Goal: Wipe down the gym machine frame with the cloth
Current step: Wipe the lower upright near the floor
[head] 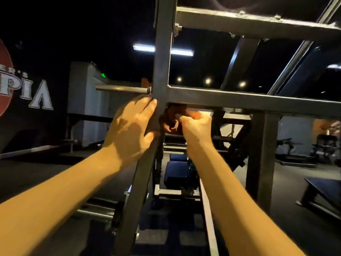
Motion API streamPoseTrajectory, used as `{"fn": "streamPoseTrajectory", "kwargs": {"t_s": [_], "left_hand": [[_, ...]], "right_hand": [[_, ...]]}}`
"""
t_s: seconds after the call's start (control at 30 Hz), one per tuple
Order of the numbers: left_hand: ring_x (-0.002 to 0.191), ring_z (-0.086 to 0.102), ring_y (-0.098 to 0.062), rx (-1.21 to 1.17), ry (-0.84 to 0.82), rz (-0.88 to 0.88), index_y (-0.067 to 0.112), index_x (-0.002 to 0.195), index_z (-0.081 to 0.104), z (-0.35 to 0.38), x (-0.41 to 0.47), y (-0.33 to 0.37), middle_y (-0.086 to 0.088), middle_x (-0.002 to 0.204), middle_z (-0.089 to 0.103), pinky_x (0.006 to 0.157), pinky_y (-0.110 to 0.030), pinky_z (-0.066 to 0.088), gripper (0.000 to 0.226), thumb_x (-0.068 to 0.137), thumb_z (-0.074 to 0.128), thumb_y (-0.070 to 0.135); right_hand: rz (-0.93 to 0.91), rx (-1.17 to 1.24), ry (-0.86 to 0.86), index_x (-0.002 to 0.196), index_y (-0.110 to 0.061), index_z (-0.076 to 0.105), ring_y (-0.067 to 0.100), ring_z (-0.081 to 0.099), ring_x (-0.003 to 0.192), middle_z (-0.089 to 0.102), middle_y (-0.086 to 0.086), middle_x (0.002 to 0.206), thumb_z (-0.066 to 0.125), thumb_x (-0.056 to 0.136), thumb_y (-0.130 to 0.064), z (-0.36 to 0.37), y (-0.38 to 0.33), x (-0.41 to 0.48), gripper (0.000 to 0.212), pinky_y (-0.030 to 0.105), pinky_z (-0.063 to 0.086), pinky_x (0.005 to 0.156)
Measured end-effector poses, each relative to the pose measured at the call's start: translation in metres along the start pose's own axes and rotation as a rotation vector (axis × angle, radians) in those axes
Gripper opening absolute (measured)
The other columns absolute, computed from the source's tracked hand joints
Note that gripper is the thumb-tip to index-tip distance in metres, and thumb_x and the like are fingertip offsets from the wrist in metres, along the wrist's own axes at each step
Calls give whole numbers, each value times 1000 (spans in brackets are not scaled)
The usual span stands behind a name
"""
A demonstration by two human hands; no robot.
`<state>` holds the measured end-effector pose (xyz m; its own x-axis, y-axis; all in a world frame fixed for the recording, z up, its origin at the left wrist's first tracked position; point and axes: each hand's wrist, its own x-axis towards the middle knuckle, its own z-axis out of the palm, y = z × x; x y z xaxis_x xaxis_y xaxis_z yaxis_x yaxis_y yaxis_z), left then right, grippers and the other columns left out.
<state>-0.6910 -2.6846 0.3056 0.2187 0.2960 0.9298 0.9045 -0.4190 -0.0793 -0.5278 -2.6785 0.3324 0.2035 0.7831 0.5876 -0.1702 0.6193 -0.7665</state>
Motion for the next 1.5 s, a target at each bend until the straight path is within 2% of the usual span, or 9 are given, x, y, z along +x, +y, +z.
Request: {"fn": "streamPoseTrajectory", "kwargs": {"t_s": [0.27,0.37,0.47,0.63,0.77,0.93,1.13,1.3,1.5], "left_hand": [[125,56,-29,-216,-42,-154,10,140,58,22,-52,-10,-8,134,63,108,-45,48,55,90,75,25],[131,52,-30,-235,-73,-175,9,148,51,30,-85,-10,-10,140,59,112,-39,42,67,88,76,24],[129,53,-29,-238,-37,-162,8,147,50,31,-94,-12,-11,137,61,107,-33,41,67,90,74,33],[129,54,-21,-260,-74,-201,18,153,43,34,-97,-15,-2,137,61,108,-30,43,69,94,65,44],[128,55,-20,-251,-160,-227,24,151,46,34,-129,-20,1,137,61,111,-41,46,71,88,73,44],[132,46,-14,-160,-87,-169,23,147,44,42,-186,-12,2,138,56,117,-25,23,67,88,74,33],[145,36,-34,121,-196,-121,17,152,40,46,-218,-25,-13,153,48,121,-51,18,79,84,70,43],[143,37,-37,54,-147,-144,8,152,44,54,-224,-12,-16,152,49,120,-55,25,75,86,72,31],[145,35,-37,73,-175,-196,9,154,42,54,-229,-6,-15,154,46,119,-54,26,75,88,68,32]], "right_hand": [[-161,-369,-117,135,-7,60,16,67,108,67,3,118,59,99,-5,1,45,-13,36,30,60,91],[-29,-549,-224,131,-6,63,20,68,102,68,6,116,60,97,-3,-14,93,-45,35,14,54,82],[27,-739,-349,119,-4,71,34,67,106,72,17,113,63,94,-5,-21,127,-56,26,31,55,90],[39,-507,-228,118,-8,71,17,73,91,73,9,104,56,100,-1,-11,136,-52,24,17,56,64],[38,-649,-312,111,-16,74,14,69,96,72,2,102,60,98,-7,-22,145,-81,20,28,55,86],[3,-647,-278,114,-16,74,13,71,93,73,1,102,56,99,-3,-19,157,-70,26,22,58,77],[265,-444,-238,112,-21,72,15,72,100,74,-2,106,54,102,-6,-19,200,-124,25,36,60,89],[188,-386,-303,104,-21,74,-5,68,94,74,-9,98,54,99,1,-28,201,-156,30,13,53,85],[160,-366,-217,112,-12,71,15,69,104,73,5,109,53,101,-4,-21,224,-149,22,37,57,97]]}}
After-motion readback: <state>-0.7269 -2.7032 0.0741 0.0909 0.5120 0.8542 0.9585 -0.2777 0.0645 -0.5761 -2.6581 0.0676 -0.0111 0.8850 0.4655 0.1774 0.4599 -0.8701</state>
